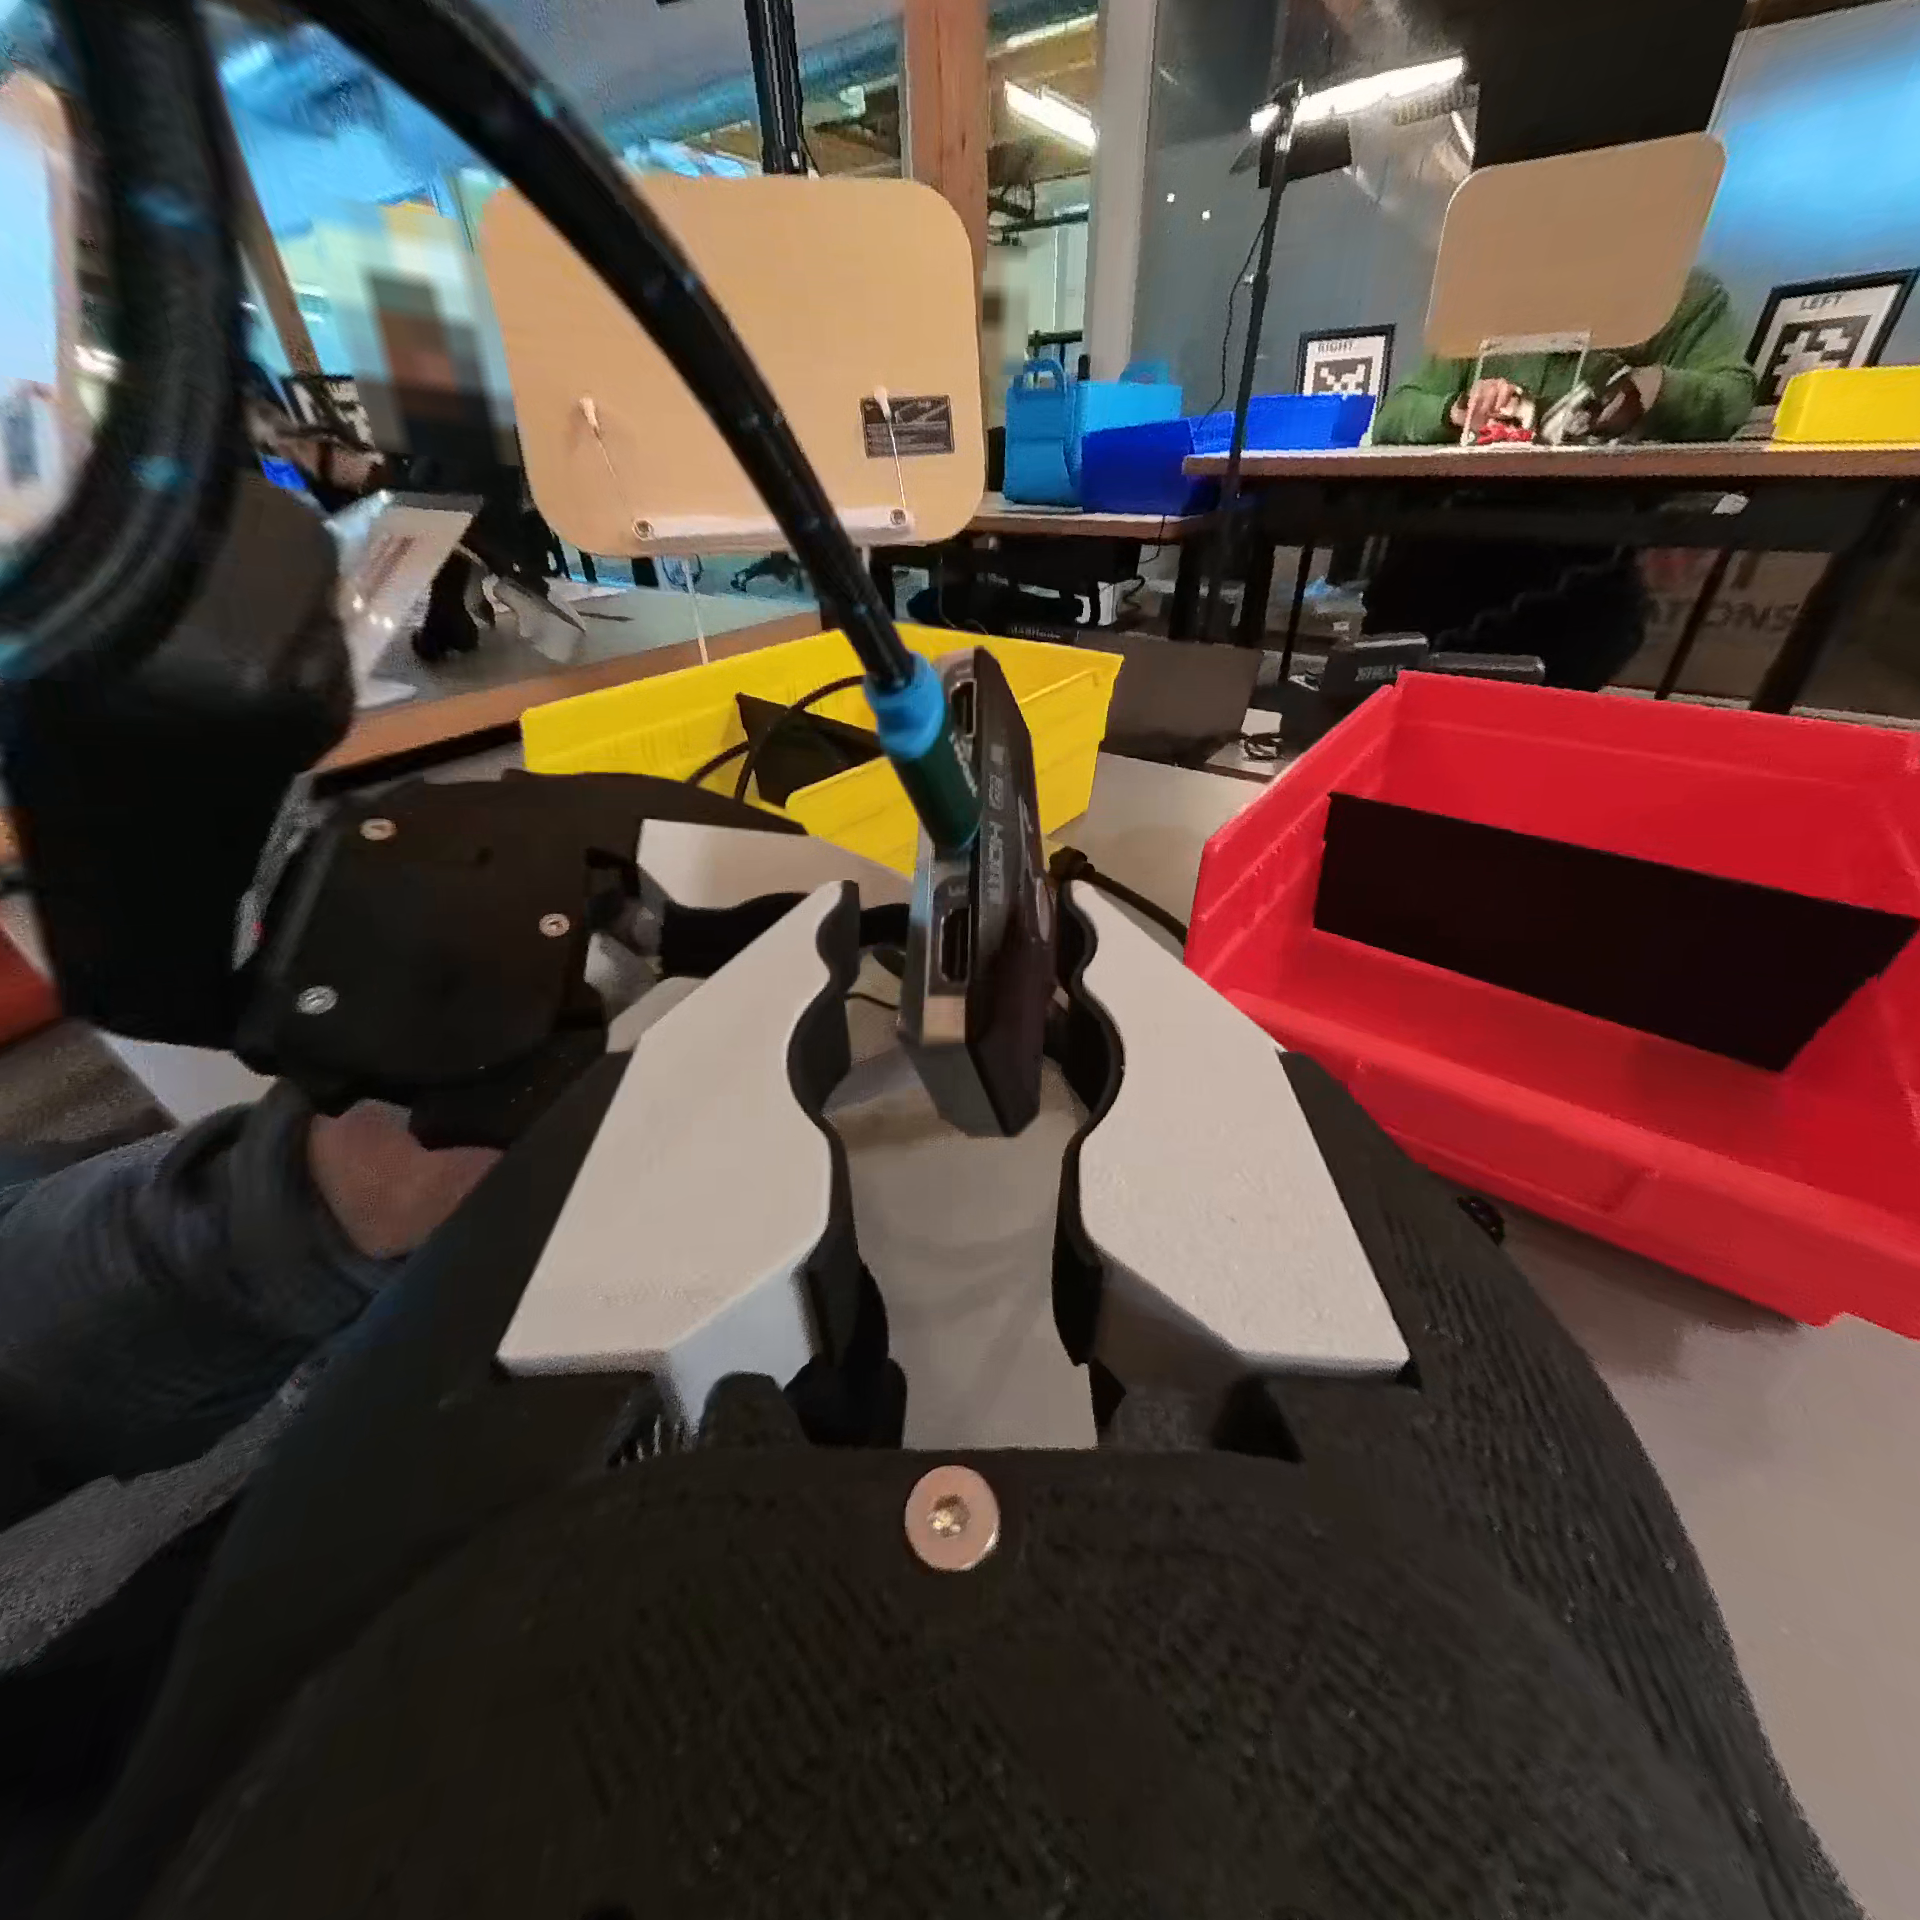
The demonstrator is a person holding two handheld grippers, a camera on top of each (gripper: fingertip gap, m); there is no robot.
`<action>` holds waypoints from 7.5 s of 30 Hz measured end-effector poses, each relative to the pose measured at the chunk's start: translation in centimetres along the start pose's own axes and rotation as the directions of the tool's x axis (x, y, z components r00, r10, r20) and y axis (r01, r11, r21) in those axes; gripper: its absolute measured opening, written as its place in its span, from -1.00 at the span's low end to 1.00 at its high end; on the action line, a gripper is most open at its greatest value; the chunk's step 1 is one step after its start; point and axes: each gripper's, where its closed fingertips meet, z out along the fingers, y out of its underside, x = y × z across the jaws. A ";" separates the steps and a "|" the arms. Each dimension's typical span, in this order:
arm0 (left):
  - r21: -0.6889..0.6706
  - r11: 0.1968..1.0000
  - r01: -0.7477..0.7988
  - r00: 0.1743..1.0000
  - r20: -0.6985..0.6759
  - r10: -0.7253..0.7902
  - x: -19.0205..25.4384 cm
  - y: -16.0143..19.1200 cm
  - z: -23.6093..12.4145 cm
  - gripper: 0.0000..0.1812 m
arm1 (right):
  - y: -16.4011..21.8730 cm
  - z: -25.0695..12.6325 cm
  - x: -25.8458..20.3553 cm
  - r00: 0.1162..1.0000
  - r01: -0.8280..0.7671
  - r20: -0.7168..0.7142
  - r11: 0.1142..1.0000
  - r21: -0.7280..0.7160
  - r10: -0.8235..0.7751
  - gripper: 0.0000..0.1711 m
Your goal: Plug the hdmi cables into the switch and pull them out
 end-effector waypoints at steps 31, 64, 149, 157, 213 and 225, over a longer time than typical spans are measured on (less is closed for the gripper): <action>0.334 0.919 0.212 0.960 0.103 -0.259 -6.9 -2.1 -7.2 -0.03 | -12.1 -4.9 3.5 0.999 0.025 0.037 0.962 0.272 -0.037 -0.78; 0.235 0.956 0.177 0.963 0.160 -0.218 -5.1 2.4 -3.7 0.01 | -19.8 14.9 26.9 0.951 0.232 -0.180 0.966 -0.113 -0.250 -0.78; -0.354 0.898 0.261 0.898 0.430 -0.092 -15.6 10.8 -2.3 0.05 | 0.7 29.5 11.6 0.875 0.484 0.305 0.694 -0.532 -0.377 -0.42; -0.469 0.793 0.388 0.914 0.302 -0.269 -13.6 14.2 0.4 -0.51 | 5.5 33.6 14.0 0.856 0.510 0.345 0.513 -0.691 -0.385 -0.75; -0.267 0.859 0.437 0.891 -0.002 -0.454 -8.2 3.1 23.8 -0.97 | -8.6 10.1 40.4 0.574 0.340 -0.055 0.300 -0.891 -0.817 -0.93; -0.217 0.839 0.498 0.862 0.023 -0.506 -6.6 3.4 18.4 -0.98 | 0.6 16.6 36.1 0.409 0.681 0.595 -0.203 -0.704 -0.692 -0.94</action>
